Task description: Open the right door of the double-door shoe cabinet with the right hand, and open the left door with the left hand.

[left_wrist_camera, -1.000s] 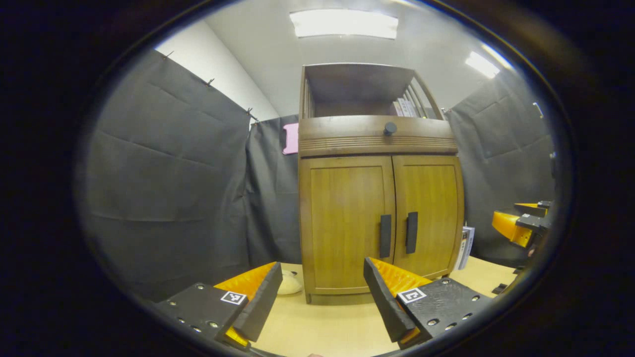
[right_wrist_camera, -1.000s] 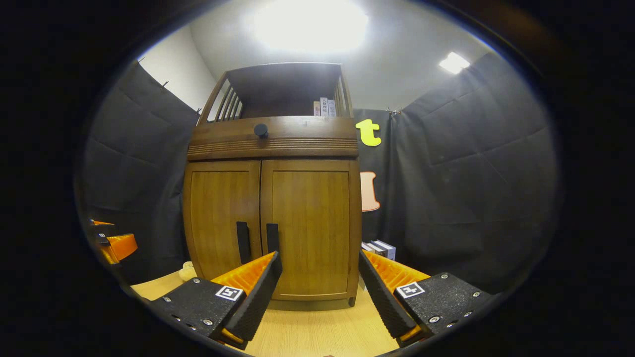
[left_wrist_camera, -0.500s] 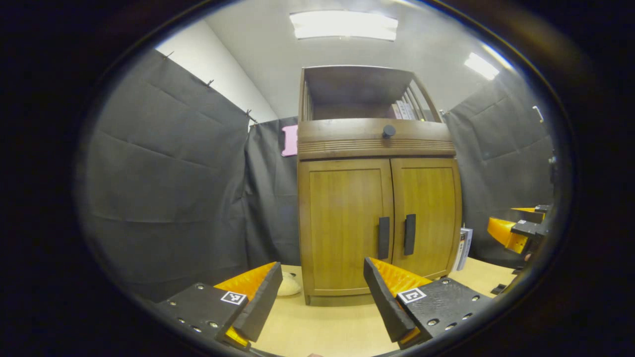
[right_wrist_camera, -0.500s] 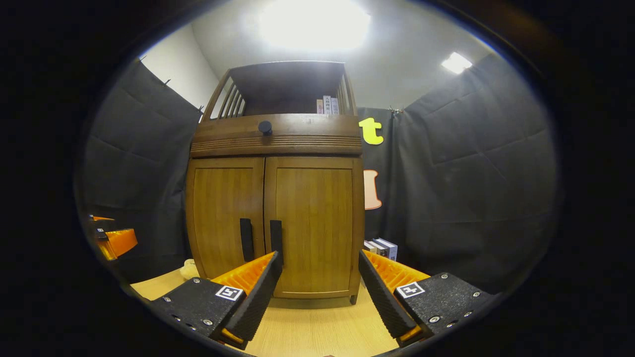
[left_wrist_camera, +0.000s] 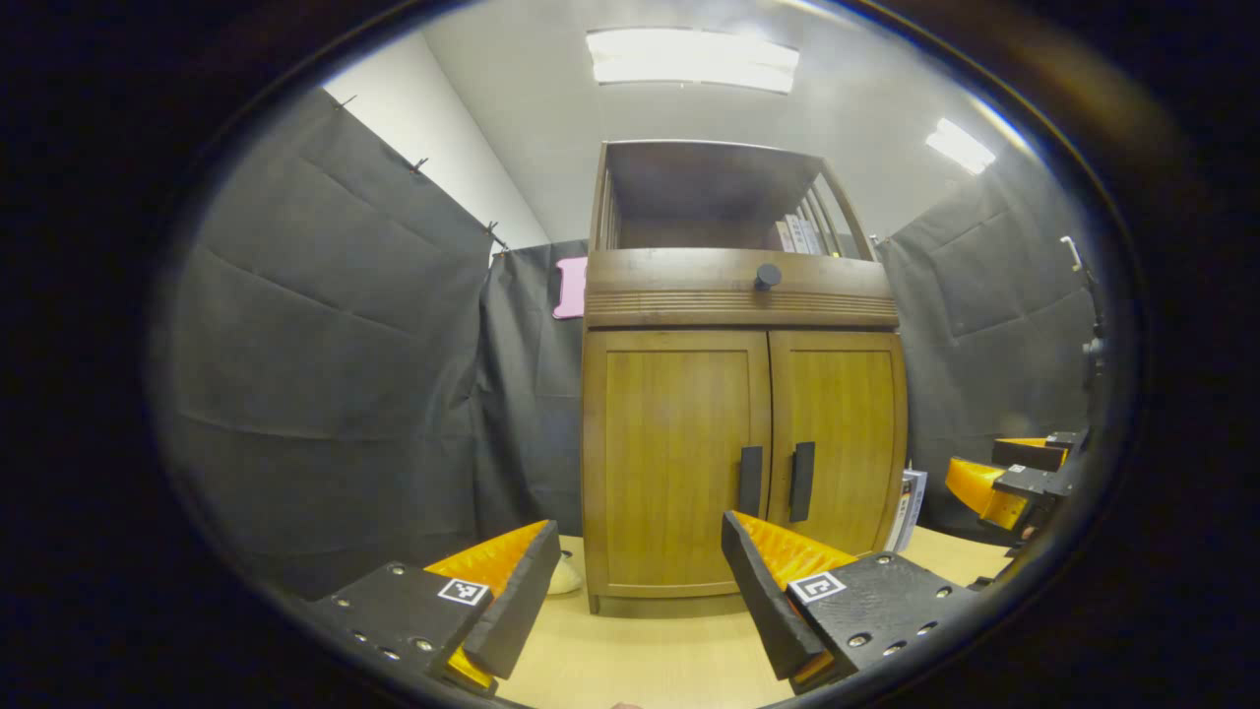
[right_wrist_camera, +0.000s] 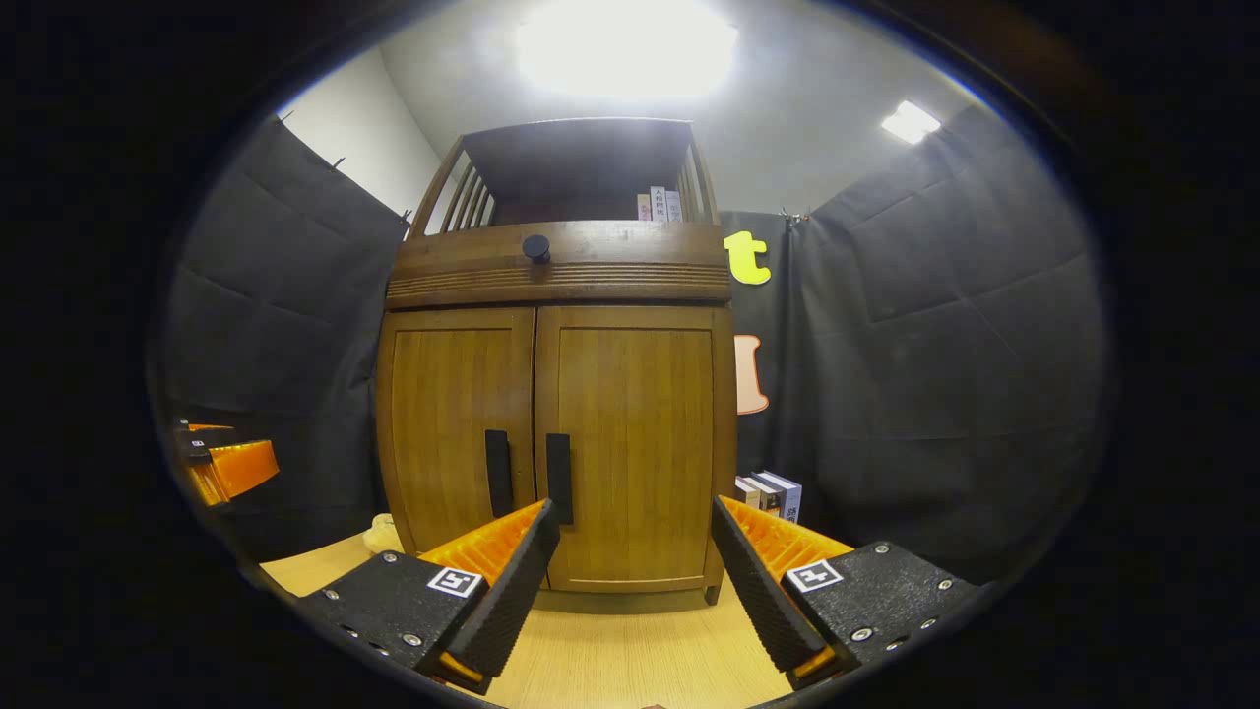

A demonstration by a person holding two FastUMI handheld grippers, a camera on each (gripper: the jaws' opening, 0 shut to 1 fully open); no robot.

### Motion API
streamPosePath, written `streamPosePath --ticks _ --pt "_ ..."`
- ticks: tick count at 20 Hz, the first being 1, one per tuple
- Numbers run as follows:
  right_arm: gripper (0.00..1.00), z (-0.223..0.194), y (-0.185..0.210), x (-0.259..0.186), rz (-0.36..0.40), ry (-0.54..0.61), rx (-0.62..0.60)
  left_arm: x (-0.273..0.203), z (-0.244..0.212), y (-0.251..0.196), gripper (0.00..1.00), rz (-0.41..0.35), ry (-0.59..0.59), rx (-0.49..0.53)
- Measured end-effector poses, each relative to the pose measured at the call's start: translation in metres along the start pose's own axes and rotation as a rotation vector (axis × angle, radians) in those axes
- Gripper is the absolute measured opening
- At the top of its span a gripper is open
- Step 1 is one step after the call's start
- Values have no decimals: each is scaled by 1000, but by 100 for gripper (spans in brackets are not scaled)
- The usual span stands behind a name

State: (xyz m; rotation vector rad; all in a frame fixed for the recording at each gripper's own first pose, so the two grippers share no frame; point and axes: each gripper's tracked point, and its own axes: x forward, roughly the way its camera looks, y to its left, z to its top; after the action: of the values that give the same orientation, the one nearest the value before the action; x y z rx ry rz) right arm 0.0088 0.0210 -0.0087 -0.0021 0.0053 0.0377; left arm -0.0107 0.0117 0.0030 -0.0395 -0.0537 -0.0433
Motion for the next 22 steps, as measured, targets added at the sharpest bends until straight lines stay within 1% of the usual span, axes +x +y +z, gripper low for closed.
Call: streamPosePath --ticks 4,7,8,9,10,11,12,13,14,15,16,18,19,22 --pt "96 12 11 23 15 -18 38 5 -4 0 100 -8 20 -7" --pt "96 21 18 49 21 -37 34 8 -5 0 100 -5 31 -6" --pt "96 22 20 59 24 -36 33 8 -4 0 88 -3 33 -1" --pt "96 25 22 69 24 -36 38 9 -4 0 88 2 34 5" --pt "93 27 25 78 27 -40 48 9 -3 -1 87 8 33 10" --pt "93 29 28 88 26 -43 55 7 -2 -1 87 17 32 11" --pt "96 29 29 96 27 -43 60 7 -1 -1 100 25 33 12" --pt "96 29 33 104 32 -43 63 7 -3 -1 100 35 36 10" --pt "96 28 38 112 43 -41 63 8 -3 -1 94 44 40 10" --pt "96 26 40 118 53 -39 62 7 -3 0 94 53 41 12" --pt "93 24 42 124 58 -36 60 7 -2 0 94 63 41 16" --pt "93 22 46 141 71 -29 64 6 -1 -1 94 84 39 20" --pt "96 19 48 149 79 -22 70 6 -2 -1 94 94 38 19" --pt "96 8 58 171 103 0 80 6 0 2 94 125 38 16"
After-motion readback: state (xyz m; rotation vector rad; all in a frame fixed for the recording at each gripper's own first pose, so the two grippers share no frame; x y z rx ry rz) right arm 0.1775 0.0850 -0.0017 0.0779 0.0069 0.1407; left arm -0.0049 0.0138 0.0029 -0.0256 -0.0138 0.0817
